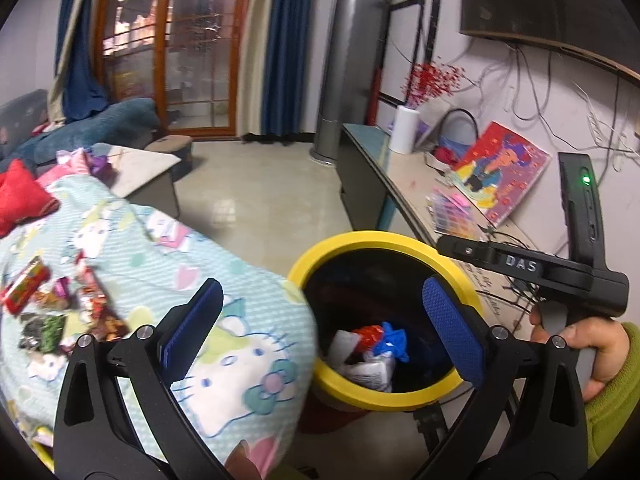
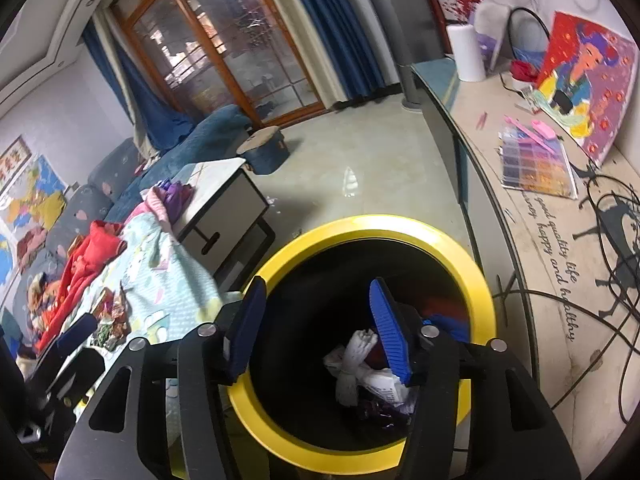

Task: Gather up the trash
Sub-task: 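Move both open tools back over the remaining wrappers on the bedspread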

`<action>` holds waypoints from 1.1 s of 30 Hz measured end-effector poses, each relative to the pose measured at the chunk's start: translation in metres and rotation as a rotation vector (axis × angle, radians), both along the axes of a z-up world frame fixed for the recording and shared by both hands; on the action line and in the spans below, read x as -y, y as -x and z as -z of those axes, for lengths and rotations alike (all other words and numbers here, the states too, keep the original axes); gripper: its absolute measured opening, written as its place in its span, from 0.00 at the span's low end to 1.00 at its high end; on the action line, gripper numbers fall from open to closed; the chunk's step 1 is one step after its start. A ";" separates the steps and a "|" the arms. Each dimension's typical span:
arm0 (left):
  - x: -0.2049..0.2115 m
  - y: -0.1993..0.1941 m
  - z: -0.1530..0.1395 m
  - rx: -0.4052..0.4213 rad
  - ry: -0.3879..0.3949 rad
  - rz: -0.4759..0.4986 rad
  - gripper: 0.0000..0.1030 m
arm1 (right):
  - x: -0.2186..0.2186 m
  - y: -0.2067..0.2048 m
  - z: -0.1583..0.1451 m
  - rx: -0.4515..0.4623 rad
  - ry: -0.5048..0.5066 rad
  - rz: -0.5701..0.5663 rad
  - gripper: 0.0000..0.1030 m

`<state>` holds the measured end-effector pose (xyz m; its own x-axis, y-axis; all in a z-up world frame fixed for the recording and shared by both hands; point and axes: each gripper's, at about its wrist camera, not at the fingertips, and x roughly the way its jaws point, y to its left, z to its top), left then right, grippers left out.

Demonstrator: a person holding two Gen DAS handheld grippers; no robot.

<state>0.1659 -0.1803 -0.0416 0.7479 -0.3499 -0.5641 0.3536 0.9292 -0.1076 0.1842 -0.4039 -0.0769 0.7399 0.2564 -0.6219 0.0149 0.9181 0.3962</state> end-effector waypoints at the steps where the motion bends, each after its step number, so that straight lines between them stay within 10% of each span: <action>1: -0.004 0.002 -0.001 0.005 0.002 -0.010 0.89 | -0.004 0.001 -0.002 0.006 0.006 -0.006 0.53; 33: -0.122 0.048 -0.033 0.139 0.062 -0.316 0.89 | -0.119 0.031 -0.056 0.127 0.154 -0.220 0.74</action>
<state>0.1175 -0.0580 -0.0082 0.8929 -0.1193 -0.4342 0.0645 0.9882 -0.1387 0.1531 -0.2846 -0.0211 0.7513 0.3292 -0.5720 -0.2320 0.9431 0.2380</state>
